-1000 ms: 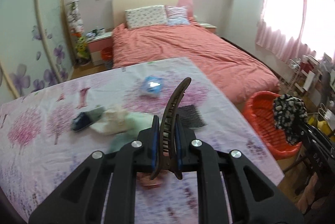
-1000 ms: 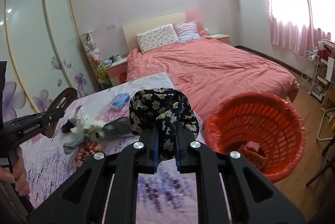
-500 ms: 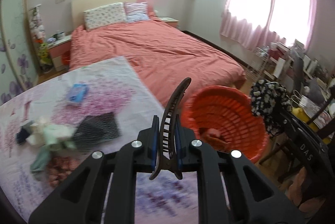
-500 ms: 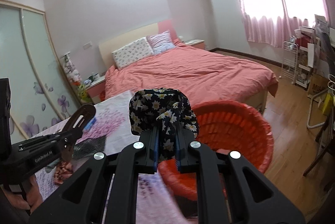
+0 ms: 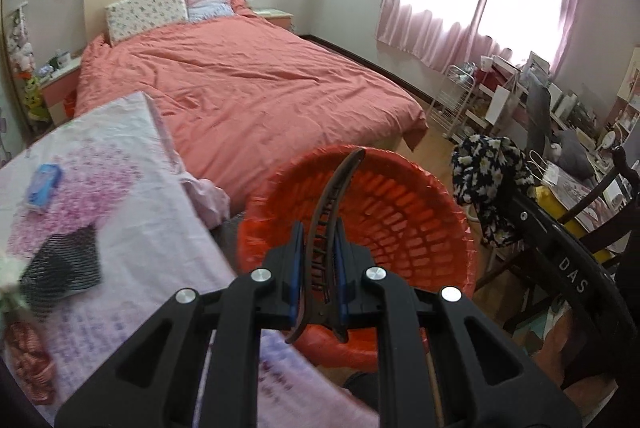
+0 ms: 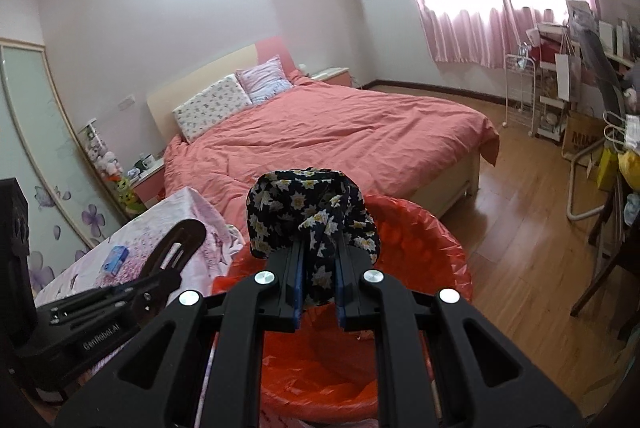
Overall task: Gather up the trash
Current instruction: 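Open both tools to drop the clip and cloth into the basket, then move both tools back over the bed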
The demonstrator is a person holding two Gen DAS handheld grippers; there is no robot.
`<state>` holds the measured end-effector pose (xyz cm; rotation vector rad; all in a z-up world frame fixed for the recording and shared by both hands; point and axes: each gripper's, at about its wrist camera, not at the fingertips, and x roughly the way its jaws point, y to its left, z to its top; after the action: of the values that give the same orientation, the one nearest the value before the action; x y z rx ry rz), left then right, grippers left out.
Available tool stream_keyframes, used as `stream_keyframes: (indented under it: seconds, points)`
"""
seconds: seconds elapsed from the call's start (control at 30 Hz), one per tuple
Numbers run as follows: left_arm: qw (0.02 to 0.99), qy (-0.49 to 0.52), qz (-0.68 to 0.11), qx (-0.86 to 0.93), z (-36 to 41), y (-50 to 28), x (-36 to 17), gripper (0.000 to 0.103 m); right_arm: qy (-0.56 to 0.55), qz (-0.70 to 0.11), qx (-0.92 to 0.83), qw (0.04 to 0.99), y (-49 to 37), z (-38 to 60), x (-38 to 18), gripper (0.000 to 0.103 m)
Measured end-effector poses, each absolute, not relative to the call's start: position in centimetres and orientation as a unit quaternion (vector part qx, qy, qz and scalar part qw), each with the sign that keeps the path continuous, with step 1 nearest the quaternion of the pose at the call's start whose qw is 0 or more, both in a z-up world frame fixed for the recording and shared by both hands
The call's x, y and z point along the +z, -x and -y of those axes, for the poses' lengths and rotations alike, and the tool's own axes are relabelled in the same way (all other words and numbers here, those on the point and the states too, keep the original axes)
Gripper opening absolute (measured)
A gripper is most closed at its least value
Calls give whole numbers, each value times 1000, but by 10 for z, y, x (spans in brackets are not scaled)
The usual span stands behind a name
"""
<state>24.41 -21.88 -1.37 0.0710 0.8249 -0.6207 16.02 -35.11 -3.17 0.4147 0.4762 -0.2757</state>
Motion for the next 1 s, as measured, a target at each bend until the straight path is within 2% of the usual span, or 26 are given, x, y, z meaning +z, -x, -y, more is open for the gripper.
stream_keyframes:
  seconds: [0.2, 0.3, 0.43, 0.83, 1.0]
  points:
    - [855, -37, -421, -299, 244, -258, -40, 16, -226, -254, -129, 932, -169, 368, -44, 14]
    - [854, -36, -426, -297, 245, -262, -47, 34, -243, -259, -124, 927, -169, 377, -49, 28]
    - [857, -42, -427, -286, 243, -266, -50, 40, -251, -266, -127, 922, -169, 381, -51, 36]
    - [893, -67, -384, -223, 176, -250, -24, 58, -196, -260, -146, 934, -163, 357, -30, 43]
    - [907, -68, -368, -193, 120, -236, -11, 61, -171, -261, -121, 942, -167, 324, -20, 43]
